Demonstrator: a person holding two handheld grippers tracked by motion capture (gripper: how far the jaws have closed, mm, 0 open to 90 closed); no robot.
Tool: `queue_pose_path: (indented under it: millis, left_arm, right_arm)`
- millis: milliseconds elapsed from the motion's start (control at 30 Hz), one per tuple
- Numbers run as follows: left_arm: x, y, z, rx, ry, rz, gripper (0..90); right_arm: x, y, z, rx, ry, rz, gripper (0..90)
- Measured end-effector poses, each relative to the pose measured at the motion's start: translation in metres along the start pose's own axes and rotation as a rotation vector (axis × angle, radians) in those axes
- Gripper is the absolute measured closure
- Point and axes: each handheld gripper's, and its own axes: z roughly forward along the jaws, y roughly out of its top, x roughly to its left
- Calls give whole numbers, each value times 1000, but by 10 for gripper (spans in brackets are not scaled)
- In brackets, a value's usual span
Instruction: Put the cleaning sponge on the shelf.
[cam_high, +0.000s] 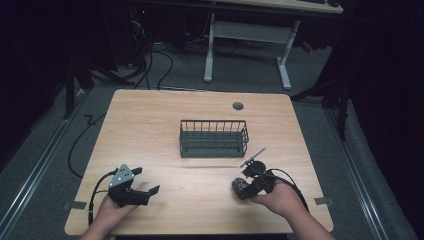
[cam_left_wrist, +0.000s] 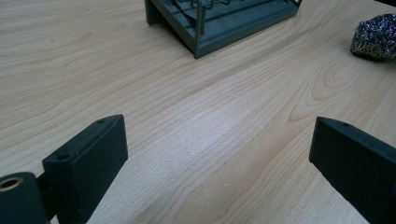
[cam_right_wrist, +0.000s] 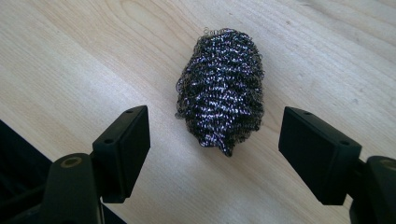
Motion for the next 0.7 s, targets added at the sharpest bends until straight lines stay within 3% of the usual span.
queue_pose_path:
  millis: [67,167,367,400,700]
  left_arm:
    - [-1,0,0,1,-1,2,51]
    - [-1,0,0,2,-1,4,51]
    - [0,0,1,5,-5,4,51]
    - [-1,0,1,7,-6,9,51]
    - [-1,1,1,5,-8,10,51]
  right_arm:
    - [1,2,6,17,6,34,230]
    - [-2,3,13,19,12,-1,206]
    - [-3,5,24,30,21,10,226]
    - [-4,6,27,33,24,30,273]
    - [-9,9,30,30,32,40,429]
